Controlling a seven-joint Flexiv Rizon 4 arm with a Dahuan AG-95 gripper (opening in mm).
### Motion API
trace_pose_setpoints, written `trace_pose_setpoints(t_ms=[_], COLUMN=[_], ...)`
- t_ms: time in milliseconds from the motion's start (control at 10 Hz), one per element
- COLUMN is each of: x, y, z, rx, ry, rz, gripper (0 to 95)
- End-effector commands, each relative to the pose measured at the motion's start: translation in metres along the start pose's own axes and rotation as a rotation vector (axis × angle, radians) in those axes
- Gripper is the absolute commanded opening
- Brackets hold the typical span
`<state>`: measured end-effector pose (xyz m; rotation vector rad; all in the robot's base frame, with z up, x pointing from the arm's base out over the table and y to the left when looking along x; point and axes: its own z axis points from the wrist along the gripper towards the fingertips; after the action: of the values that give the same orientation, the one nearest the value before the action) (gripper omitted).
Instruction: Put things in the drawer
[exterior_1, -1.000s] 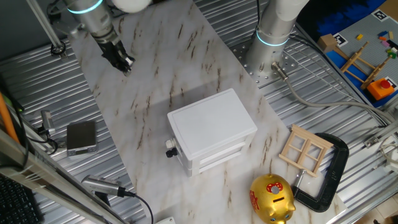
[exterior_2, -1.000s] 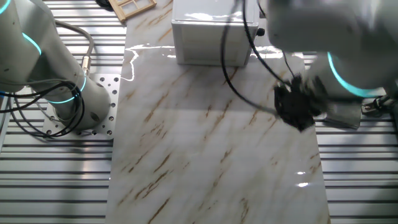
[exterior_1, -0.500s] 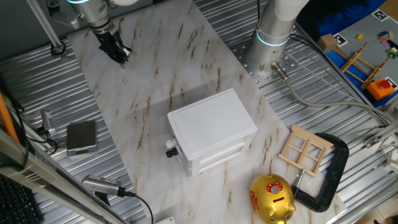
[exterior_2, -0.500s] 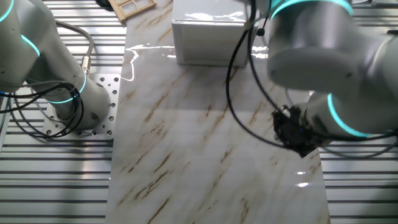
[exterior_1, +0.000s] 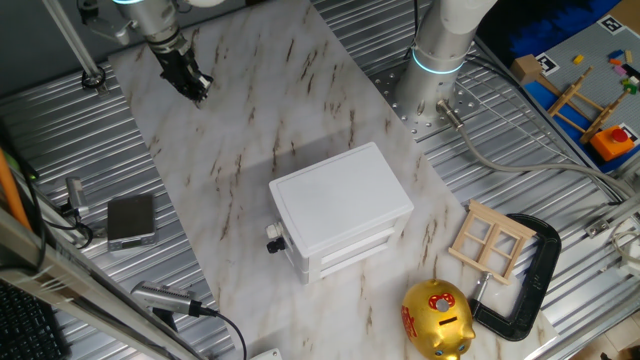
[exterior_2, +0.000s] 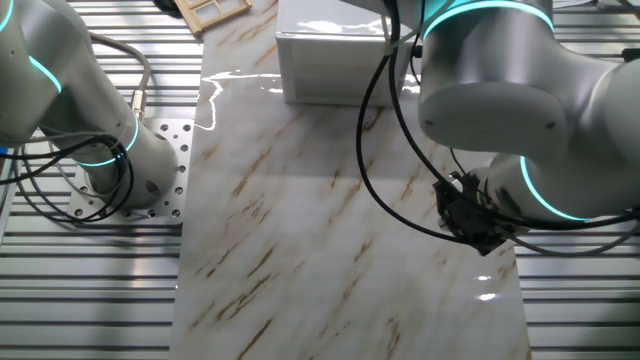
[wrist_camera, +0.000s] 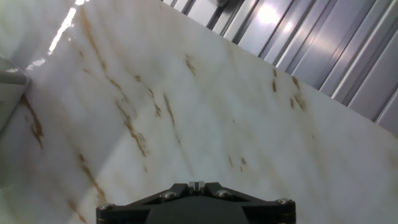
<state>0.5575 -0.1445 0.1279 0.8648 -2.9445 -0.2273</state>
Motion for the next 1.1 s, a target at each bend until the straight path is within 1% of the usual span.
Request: trace_pose_setpoints(t_ms=[100, 500, 600, 700, 900, 1000, 1100], x=[0.0003, 0.0009, 0.0017, 0.0021, 0.0017, 0.0017, 0.0017], y=[0.0004, 0.0009, 0.0018, 0.0033, 0.0057, 0.0057, 0.0057], z=[0.0000, 0.0003, 0.0003, 0.0009, 0.0014, 0.0014, 0.0014], rx=[0.002, 0.008, 0.011, 0.010, 0.005, 0.012, 0.027], ry=[0.000, 0.000, -0.007, -0.007, -0.008, 0.002, 0.014], rz=[0.001, 0.001, 0.005, 0.014, 0.064, 0.103, 0.129], gripper=[0.0, 0.0, 0.0, 0.0, 0.0, 0.0, 0.0])
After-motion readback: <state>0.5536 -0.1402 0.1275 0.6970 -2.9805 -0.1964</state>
